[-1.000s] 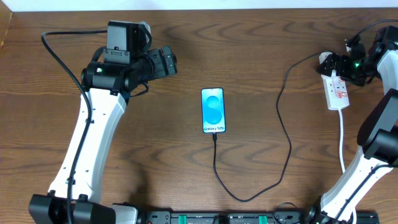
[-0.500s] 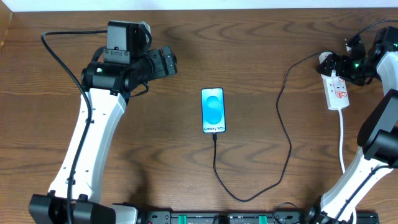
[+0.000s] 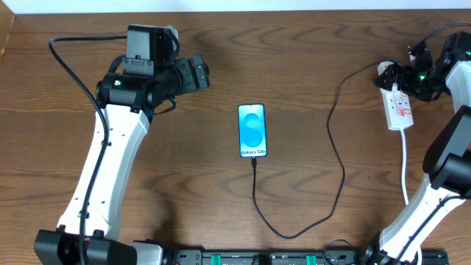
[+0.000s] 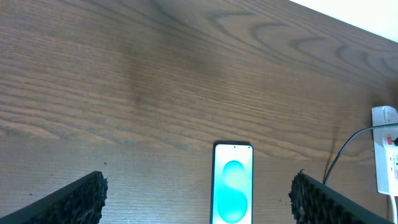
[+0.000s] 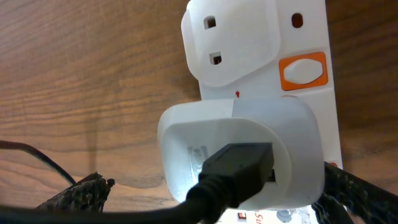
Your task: Plug charger to phone and switch on socket
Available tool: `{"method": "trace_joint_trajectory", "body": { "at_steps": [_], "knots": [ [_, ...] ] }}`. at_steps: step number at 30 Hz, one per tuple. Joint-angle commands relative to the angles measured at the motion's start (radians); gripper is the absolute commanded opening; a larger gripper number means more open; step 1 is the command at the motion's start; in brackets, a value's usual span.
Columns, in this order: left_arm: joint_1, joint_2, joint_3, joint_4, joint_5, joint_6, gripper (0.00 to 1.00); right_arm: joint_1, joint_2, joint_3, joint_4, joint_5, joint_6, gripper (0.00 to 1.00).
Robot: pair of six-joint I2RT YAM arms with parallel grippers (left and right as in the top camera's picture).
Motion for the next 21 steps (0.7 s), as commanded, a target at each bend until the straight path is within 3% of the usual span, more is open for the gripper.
{"method": "trace_joint_trajectory", "body": {
  "at_steps": [1,15,21],
  "knots": [
    [0.004,0.000,0.005,0.000,-0.010,0.009,0.94,0.037,0.021,-0.041,-0.055,-0.133,0.007,0.99],
    [0.004,0.000,0.005,0.000,-0.010,0.009,0.94,0.063,0.020,-0.042,-0.058,-0.119,0.040,0.99],
    [0.004,0.000,0.005,0.000,-0.010,0.009,0.94,0.063,-0.031,-0.031,-0.125,0.126,0.222,0.99]
  ]
}}
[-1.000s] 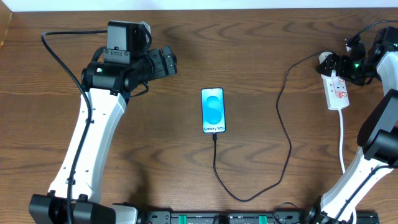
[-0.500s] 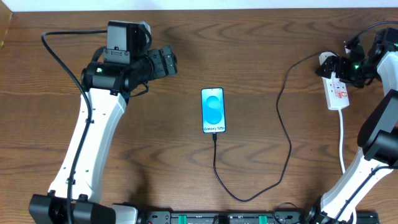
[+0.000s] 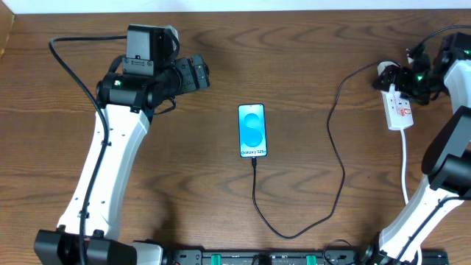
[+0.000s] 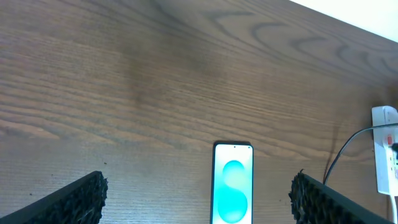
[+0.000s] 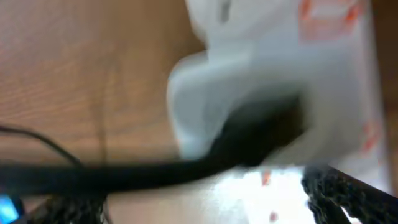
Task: Plug charger to phone and switch on socket
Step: 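Lift the right gripper up and away from the power strip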
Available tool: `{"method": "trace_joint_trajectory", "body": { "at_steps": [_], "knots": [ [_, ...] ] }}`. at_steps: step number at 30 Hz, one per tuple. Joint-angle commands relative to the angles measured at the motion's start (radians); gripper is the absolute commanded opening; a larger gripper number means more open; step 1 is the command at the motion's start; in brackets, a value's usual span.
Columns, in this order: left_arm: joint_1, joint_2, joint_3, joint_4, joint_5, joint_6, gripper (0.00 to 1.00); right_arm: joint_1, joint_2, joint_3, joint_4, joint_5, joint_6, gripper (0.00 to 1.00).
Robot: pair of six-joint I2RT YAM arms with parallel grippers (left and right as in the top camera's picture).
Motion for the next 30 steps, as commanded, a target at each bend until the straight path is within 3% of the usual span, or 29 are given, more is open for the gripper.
{"method": "trace_joint_trajectory", "body": {
  "at_steps": [1,9,15,22,30],
  "knots": [
    [0.004,0.000,0.005,0.000,-0.010,0.009,0.94,0.038,-0.032,-0.029,-0.049,0.118,0.142,0.99],
    [0.004,0.000,0.005,0.000,-0.010,0.009,0.94,0.040,-0.329,-0.029,-0.099,0.295,0.259,0.99],
    [0.004,0.000,0.005,0.000,-0.010,0.009,0.94,0.057,-0.585,-0.029,-0.085,0.267,0.265,0.99],
    [0.004,0.000,0.005,0.000,-0.010,0.009,0.94,0.057,-0.708,-0.029,-0.085,0.267,0.264,0.99],
    [0.004,0.000,0.005,0.000,-0.010,0.009,0.94,0.057,-0.722,-0.030,-0.086,0.267,0.265,0.99]
  ]
}}
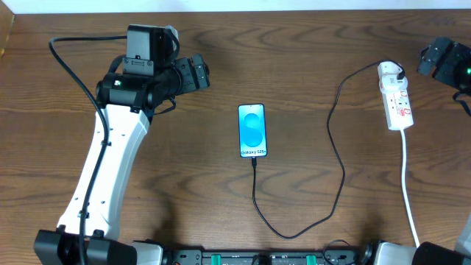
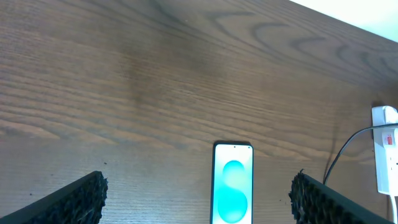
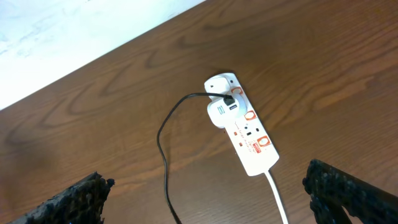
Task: Plug charger to phone and switch on socket
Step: 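Lift the right gripper up and away from the power strip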
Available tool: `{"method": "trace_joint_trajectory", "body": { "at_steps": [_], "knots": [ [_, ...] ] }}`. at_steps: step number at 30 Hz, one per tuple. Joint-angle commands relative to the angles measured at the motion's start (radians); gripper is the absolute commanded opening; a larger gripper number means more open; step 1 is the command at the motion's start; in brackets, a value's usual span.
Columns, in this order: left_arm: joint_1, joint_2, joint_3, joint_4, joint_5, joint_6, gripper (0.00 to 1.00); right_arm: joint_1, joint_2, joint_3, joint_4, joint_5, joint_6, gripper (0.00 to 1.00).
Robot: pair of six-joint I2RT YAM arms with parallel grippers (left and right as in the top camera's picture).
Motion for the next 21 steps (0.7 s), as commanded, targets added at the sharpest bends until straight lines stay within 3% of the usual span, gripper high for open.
{"method": "trace_joint_trajectory", "body": {
  "at_steps": [1,21],
  "knots": [
    [0.004,0.000,0.005,0.000,-0.010,0.009,0.94,0.014,-0.009,0.001,-0.004,0.007,0.017,0.99],
    [0.006,0.000,0.003,-0.026,-0.013,0.010,0.94,0.014,-0.009,0.001,-0.004,0.007,0.018,0.99]
  ]
}}
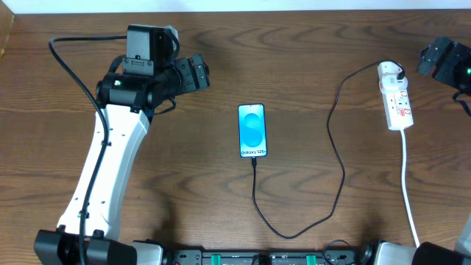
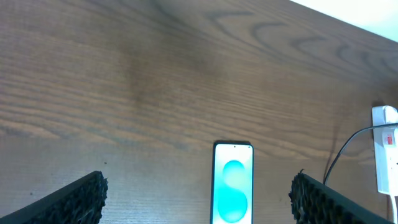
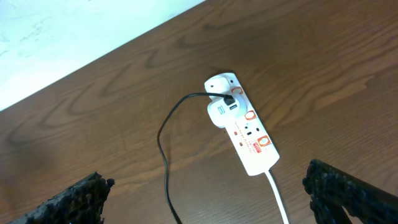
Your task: Plug charger to phone and switch on socket
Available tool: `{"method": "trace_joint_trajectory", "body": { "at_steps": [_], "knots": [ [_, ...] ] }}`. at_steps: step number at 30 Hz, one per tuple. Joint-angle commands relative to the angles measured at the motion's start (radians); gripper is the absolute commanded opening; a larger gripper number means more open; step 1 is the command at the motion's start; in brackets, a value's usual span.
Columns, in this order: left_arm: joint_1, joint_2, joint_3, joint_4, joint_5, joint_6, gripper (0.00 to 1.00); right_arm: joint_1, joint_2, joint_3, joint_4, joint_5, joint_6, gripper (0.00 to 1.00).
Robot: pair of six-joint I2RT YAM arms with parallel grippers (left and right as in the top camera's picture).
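The phone (image 1: 252, 130) lies face up at mid-table with its screen lit blue; it also shows in the left wrist view (image 2: 232, 186). A black cable (image 1: 337, 147) runs from the phone's near end in a loop to a white adapter (image 3: 222, 113). The adapter is plugged into the white power strip (image 1: 397, 107), which carries orange switches (image 3: 250, 116). My right gripper (image 1: 428, 59) hangs open, raised to the right of the strip's far end and clear of it. My left gripper (image 1: 199, 73) is open and empty, up and to the left of the phone.
The strip's white lead (image 1: 407, 184) runs down the right side to the table's near edge. A pale surface (image 3: 74, 31) borders the wooden table (image 1: 184, 191) at the back.
At first my right gripper was down at the strip's far end, its camera close on the adapter and an orange switch. It was still there at the second moment, its view blurred. By the third it stood raised, clear to the right, and stays there. The left arm and phone stayed put.
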Motion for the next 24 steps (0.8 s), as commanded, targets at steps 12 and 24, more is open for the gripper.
{"method": "trace_joint_trajectory", "body": {
  "at_steps": [12,24],
  "knots": [
    [-0.013,-0.051,-0.087,-0.040,-0.119,0.009,0.94,0.014,-0.009,0.001,-0.004,0.007,0.014,0.99],
    [-0.013,-0.270,-0.408,0.012,-0.119,0.010,0.94,0.015,-0.009,0.001,-0.004,0.007,0.014,0.99]
  ]
}}
